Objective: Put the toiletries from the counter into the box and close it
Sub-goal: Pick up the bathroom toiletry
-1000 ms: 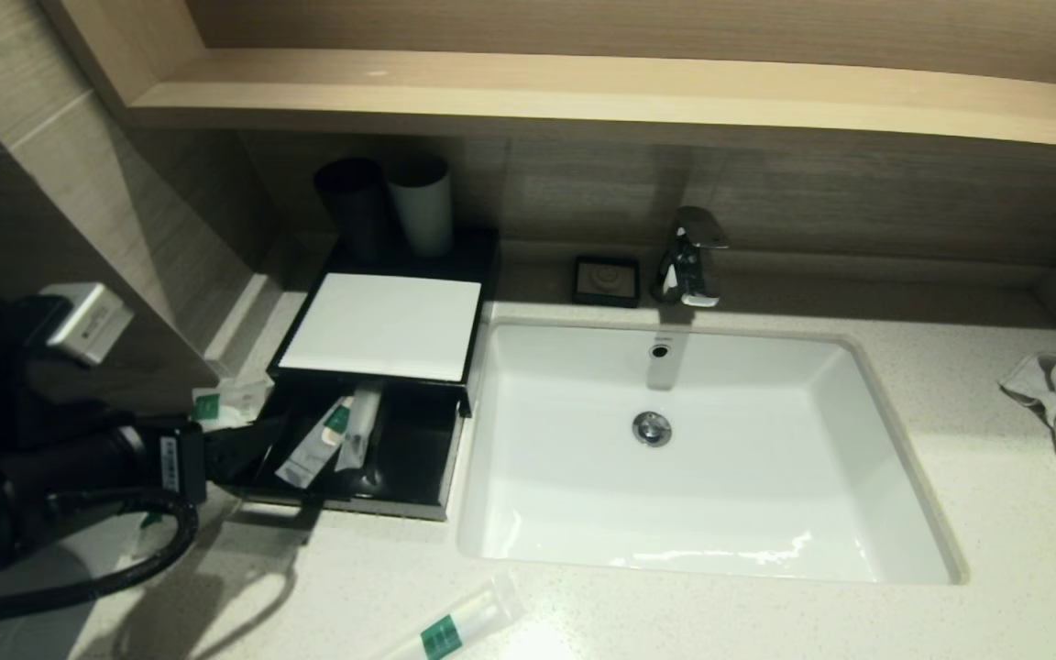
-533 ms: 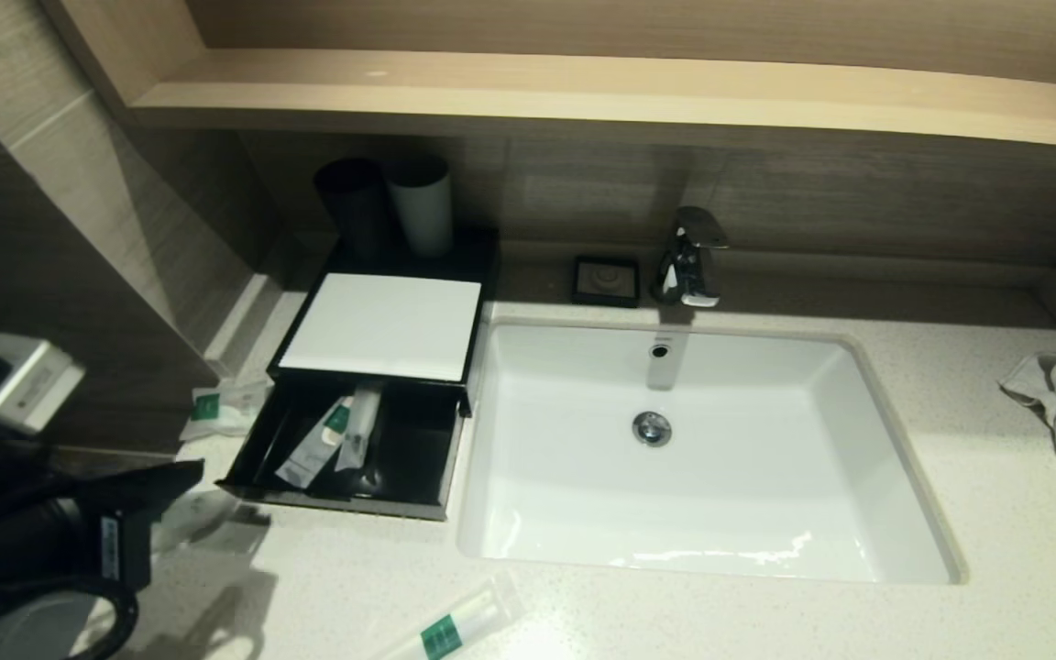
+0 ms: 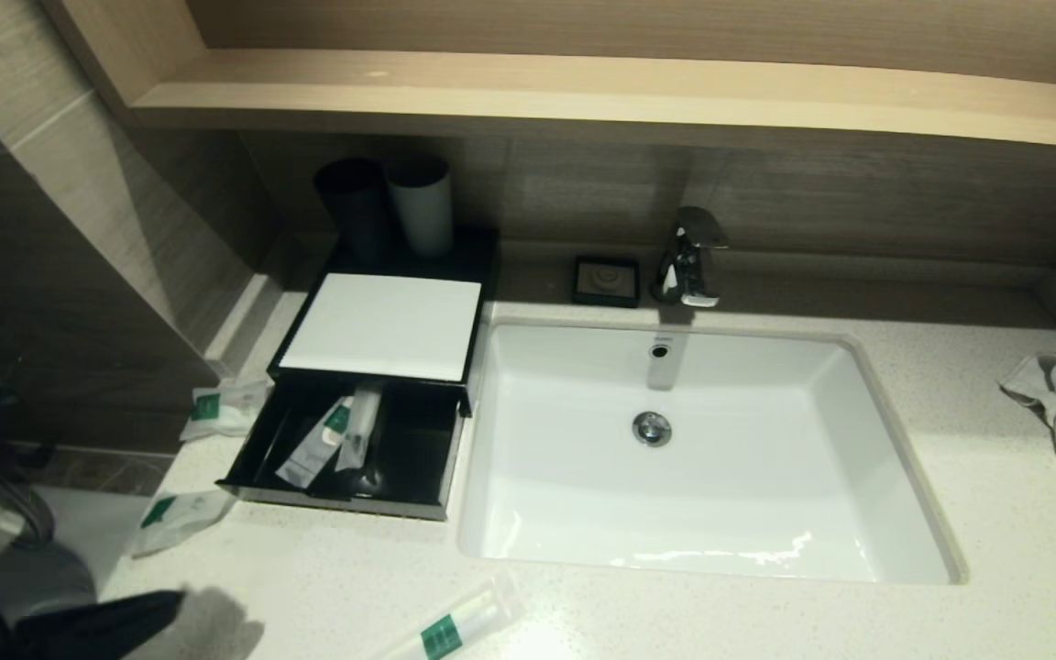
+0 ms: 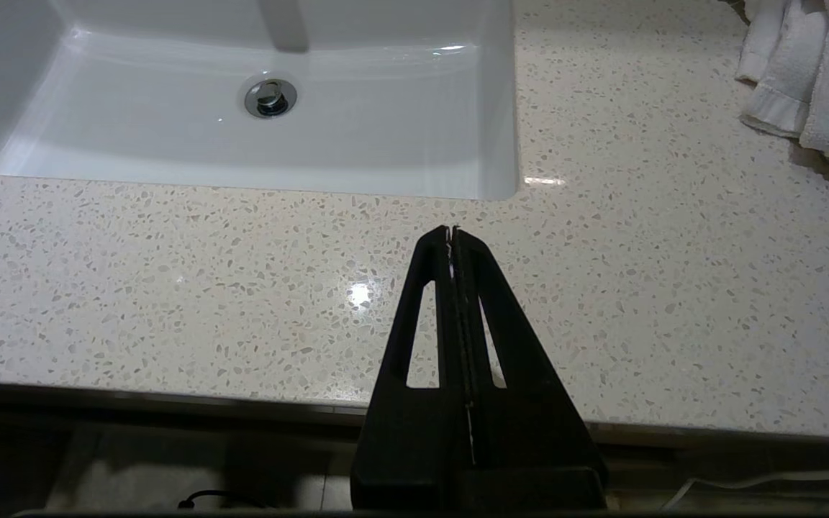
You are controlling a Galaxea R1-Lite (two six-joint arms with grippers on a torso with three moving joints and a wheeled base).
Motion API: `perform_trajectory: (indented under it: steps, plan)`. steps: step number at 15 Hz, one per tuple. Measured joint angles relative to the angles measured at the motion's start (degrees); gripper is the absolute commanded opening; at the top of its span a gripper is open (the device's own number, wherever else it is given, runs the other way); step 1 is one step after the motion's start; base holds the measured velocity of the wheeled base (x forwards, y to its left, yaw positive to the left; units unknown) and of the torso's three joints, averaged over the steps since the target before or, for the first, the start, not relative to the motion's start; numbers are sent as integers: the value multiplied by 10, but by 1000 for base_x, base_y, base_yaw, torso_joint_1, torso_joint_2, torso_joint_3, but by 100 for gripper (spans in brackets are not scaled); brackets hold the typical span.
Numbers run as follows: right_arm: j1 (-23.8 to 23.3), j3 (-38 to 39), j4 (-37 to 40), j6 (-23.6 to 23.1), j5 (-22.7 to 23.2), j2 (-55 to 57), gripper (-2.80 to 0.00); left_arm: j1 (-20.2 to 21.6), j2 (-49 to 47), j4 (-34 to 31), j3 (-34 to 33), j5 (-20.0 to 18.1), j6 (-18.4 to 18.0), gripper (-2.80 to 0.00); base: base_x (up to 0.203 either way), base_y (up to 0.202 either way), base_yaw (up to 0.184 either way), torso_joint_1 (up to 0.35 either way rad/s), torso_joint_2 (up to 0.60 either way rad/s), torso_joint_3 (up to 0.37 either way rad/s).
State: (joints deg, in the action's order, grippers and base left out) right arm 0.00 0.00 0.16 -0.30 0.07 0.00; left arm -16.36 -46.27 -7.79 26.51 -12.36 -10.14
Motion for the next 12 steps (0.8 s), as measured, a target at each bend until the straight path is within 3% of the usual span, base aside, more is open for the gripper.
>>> perform_trajectory:
  steps: [2,6,12]
  plan:
    - [0,0,0,0,0,0,-280,0,30,-31,-24,-13,-16,-280,0,0,0,0,0,0]
    - [0,0,0,0,0,0,-280,-2,74,-33,-90,-35,-79,-280,0,0,0,0,0,0]
    - [0,0,0,0,0,0,-280,-2,87,-33,-119,-88,-96,-280,0,0,0,0,0,0]
